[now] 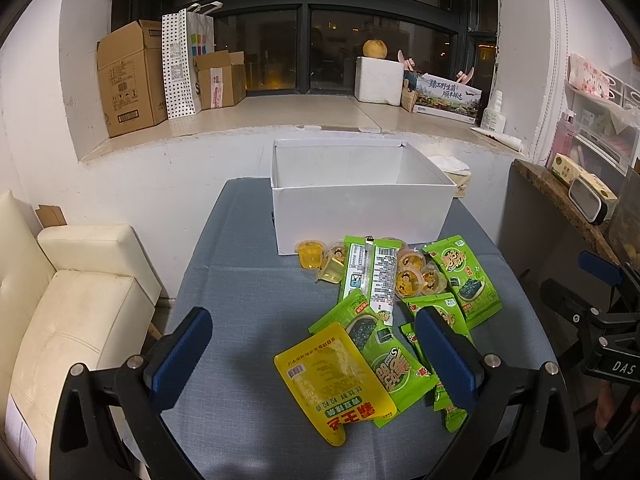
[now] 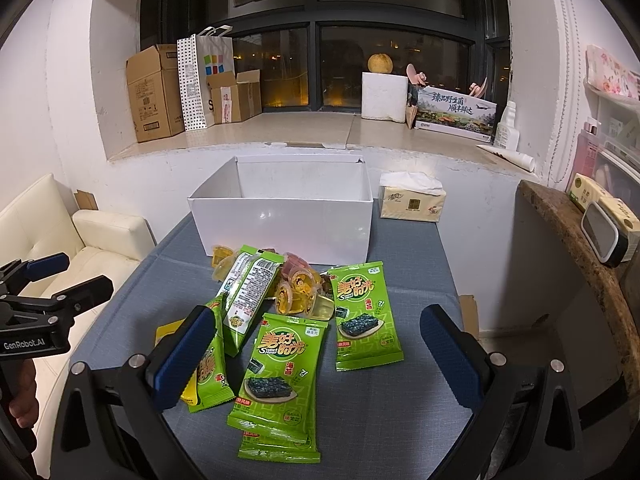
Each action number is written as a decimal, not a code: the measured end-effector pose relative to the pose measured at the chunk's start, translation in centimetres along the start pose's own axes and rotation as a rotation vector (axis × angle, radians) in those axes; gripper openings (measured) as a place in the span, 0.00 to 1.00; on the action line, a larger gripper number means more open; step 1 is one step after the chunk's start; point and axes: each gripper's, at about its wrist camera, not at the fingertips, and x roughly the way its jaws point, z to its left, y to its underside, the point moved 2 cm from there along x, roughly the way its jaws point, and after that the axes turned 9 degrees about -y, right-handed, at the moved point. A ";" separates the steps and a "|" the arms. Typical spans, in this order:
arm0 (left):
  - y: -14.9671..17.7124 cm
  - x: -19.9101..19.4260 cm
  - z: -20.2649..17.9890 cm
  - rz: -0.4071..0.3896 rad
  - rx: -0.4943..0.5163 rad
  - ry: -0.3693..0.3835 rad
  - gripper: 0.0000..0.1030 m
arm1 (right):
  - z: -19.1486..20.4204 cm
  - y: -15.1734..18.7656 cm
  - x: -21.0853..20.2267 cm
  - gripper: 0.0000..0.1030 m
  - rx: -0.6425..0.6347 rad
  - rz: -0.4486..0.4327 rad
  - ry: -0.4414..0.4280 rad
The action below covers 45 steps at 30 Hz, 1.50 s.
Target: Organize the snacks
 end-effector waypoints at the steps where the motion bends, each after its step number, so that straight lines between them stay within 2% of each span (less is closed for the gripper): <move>1: 0.0 0.0 0.0 0.000 0.000 0.000 1.00 | 0.0 0.0 0.0 1.00 0.000 0.000 -0.001; 39: 0.2 0.2 0.0 0.007 0.000 0.010 1.00 | 0.1 0.1 -0.2 1.00 -0.001 -0.004 -0.005; 42: 0.5 0.9 0.0 0.038 -0.014 0.027 1.00 | 0.1 0.1 -0.2 1.00 0.000 -0.003 -0.005; 45: 1.5 3.2 -0.1 0.136 -0.053 0.076 1.00 | 0.0 0.2 0.0 1.00 0.003 0.002 -0.005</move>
